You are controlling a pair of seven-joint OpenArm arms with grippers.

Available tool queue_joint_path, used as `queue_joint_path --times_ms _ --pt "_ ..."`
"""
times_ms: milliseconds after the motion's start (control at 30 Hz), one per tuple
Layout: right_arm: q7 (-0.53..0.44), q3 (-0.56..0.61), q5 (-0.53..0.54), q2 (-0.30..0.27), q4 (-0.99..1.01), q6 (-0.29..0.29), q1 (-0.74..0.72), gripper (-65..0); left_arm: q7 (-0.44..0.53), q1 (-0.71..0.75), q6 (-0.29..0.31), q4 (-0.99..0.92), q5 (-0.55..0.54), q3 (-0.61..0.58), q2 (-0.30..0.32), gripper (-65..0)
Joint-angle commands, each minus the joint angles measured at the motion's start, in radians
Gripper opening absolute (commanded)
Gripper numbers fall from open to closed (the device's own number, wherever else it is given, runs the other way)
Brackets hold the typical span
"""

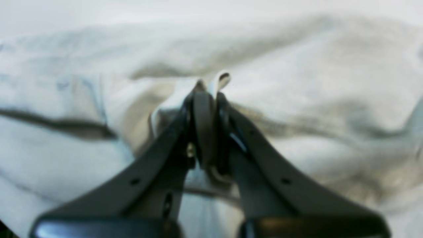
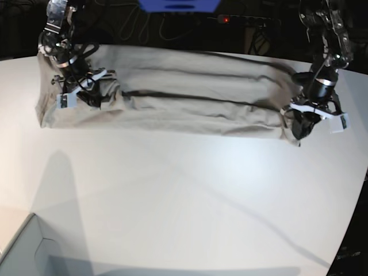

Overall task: Layout the t-shirt on the table in an organized manner, then fold the t-shirt properly
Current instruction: 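Press the folded strip down with both grippers and adjust the grasp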

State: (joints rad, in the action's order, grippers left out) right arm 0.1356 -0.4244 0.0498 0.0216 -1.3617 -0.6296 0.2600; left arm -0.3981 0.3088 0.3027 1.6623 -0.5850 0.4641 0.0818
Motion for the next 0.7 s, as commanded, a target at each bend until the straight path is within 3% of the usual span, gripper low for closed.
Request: queue_joint_path --times_ms 0,100,233,400,667 --pt "-0.027 -0.001 0.014 -0.007 -0.015 -0.005 -0.008 -65.0 0.014 -0.003 0.010 0.023 -0.007 0.002 -0.014 -65.0" --pt "-0.027 0.000 0.014 -0.025 -0.015 -0.005 -0.005 -65.0 0.017 -0.010 0.010 0.020 0.058 -0.015 -0.041 -65.0" --pt "-0.027 0.000 0.014 -0.025 -0.015 -0.005 -0.001 -65.0 0.023 -0.013 0.010 0.019 0.119 -0.018 -0.032 -65.0" --pt "-0.027 0.000 0.014 -0.024 -0.015 -0.005 0.000 -65.0 0.024 -0.050 0.010 -0.073 0.115 -0.017 0.031 -65.0" --pt "-0.027 -0.001 0.014 -0.024 -0.015 -0.005 0.000 -65.0 0.024 -0.101 0.010 -0.251 0.115 0.055 0.046 -65.0"
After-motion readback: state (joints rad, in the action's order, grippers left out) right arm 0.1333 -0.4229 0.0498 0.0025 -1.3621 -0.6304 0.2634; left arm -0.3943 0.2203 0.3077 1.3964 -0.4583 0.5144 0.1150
